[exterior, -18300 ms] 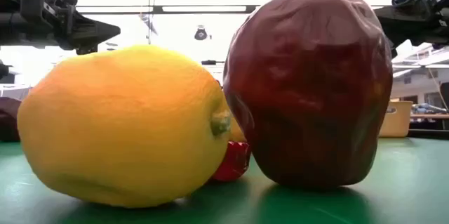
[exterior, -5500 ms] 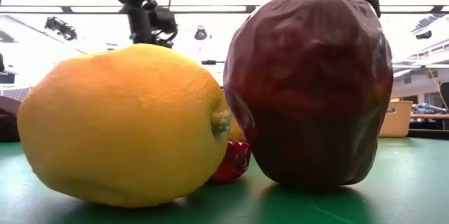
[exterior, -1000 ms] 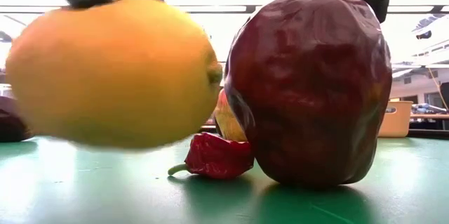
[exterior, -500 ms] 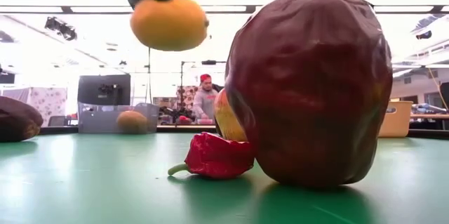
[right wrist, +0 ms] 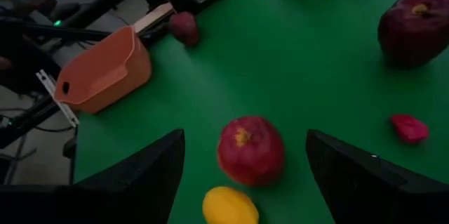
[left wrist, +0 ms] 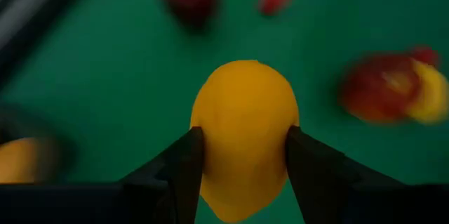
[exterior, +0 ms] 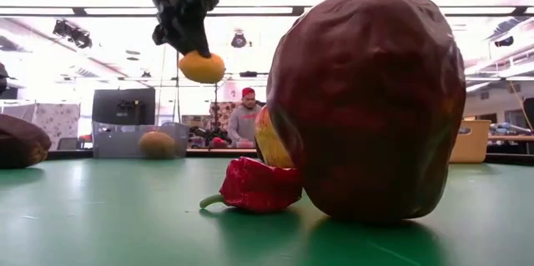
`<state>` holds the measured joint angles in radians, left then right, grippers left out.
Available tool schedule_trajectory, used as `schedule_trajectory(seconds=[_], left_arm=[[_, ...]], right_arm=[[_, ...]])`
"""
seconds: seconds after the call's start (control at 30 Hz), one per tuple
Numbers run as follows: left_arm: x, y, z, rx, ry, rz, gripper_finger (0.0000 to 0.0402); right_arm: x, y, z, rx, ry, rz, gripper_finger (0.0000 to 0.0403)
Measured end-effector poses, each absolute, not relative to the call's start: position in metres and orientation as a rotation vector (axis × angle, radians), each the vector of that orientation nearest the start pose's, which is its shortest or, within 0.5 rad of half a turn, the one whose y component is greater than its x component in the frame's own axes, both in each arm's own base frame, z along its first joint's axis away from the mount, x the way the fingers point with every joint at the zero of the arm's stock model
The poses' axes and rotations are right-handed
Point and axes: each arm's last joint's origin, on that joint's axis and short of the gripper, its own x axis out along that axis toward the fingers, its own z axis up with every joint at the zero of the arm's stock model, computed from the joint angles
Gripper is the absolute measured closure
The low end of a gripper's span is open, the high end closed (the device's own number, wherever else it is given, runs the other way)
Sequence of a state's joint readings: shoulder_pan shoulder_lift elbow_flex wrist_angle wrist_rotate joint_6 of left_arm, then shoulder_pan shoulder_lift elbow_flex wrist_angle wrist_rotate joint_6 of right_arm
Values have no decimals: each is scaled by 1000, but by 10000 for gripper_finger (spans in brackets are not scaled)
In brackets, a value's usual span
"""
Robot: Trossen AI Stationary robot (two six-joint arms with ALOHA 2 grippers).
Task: Sort produce into baskets
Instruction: Put the bottom-left lemon into the gray transparent bin
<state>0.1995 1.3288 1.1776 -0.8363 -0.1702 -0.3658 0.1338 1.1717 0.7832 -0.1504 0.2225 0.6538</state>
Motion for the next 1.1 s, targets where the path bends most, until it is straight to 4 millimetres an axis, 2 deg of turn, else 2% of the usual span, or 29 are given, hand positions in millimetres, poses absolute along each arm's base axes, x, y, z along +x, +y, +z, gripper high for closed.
schedule_trajectory(seconds=[0.13, 0.33, 0.5, 0.77, 0.83, 0.97, 1.1], left_arm=[[241, 88, 302, -376, 915, 677, 214], [222, 129, 302, -380, 910, 802, 214], [203, 165, 305, -407, 861, 895, 214], [175, 199, 306, -429, 818, 969, 214], [168, 205, 297, -445, 823, 963, 214], [152, 214, 263, -593, 790, 940, 214], [143, 215, 236, -700, 759, 1014, 214]], right_arm=[[249, 13, 260, 546, 480, -271, 96], [251, -9, 262, 581, 434, -346, 96], [251, -29, 266, 679, 354, -409, 96], [250, -56, 272, 718, 271, -440, 96], [249, -60, 271, 725, 277, -448, 96], [247, -62, 270, 727, 288, -462, 96], [247, -60, 268, 722, 308, -480, 96]])
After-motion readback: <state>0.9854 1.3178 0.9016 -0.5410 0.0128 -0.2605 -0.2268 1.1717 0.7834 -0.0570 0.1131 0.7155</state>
